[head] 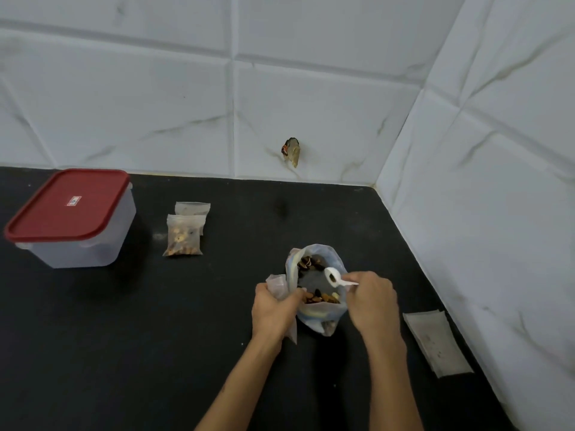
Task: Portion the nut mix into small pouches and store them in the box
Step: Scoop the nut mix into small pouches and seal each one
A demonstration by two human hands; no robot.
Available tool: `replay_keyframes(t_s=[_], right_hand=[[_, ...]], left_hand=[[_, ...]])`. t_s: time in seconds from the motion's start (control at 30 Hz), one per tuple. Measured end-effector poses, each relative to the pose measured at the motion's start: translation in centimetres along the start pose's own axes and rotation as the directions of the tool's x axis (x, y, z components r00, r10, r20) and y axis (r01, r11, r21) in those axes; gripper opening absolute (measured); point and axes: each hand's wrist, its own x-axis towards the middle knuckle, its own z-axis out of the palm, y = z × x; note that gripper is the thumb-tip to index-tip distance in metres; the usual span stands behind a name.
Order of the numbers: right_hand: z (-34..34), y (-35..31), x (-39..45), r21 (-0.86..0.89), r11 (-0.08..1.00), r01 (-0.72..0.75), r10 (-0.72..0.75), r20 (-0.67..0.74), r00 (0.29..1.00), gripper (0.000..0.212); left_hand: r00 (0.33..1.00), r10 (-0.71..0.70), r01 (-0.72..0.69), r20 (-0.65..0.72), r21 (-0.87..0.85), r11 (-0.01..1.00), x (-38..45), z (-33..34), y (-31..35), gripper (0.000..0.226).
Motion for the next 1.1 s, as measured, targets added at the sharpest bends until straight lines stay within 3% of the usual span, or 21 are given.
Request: replay_keyframes(t_s=[0.13,0.33,0.5,0.63,0.73,0.83,0.9,1.0,1.1], right_hand=[[1.0,-0.2,0.2,-0.051,0.997,0.053,-0.050,0.051,0.997,0.025],[1.0,-0.1,1.5,0.058,0.998,-0.017,0.010,0.108,0.994,0.018],[1.5,-0.1,2.8,0.257,0.944,-0.207,0.156,0.207,0.966,0.012],[1.8,1.3,3.6,0.464,0.802,-0.377,0.224,0.351,0.909,0.020],[1.4,2.1,3.2,0.595,0.667,-0.448,0.201,0.435,0.878,0.023],[1.8,2.0,2.8,0.663,0.561,-0.496,0.223,0.456,0.862,0.020],[2.0,1.8,2.6,0.691,0.524,-0.498,0.231,0.447,0.864,0.018],[1.9,1.9,2.3,0.747,0.434,-0.504,0.226,0.451,0.863,0.020],[1.5,2.0,2.1,0.775,0.397,-0.492,0.230,0.435,0.870,0.022]], left_hand=[[0.994,-0.106,0.105,-0.003,-0.120,0.987,0.2,0.4,-0.4,0.049],[0.991,-0.134,0.136,0.027,-0.273,0.952,-0.1,0.7,-1.0,0.060],[0.995,-0.103,0.098,-0.009,-0.222,0.970,-0.5,1.1,-0.5,0.040],[0.998,-0.023,0.037,0.056,-0.265,0.963,-1.1,1.1,0.1,0.020],[0.998,0.024,-0.008,0.063,-0.247,0.969,-1.1,1.3,0.0,0.020],[0.994,0.042,-0.018,0.105,-0.215,0.976,-1.4,1.3,0.1,0.047],[0.994,0.051,-0.033,0.097,-0.177,0.984,-1.4,1.2,0.1,0.051],[0.997,0.064,-0.061,0.044,-0.069,0.996,-1.7,1.2,0.2,0.048],[0.980,0.190,-0.178,-0.059,0.156,0.972,-2.1,1.0,0.8,0.042]])
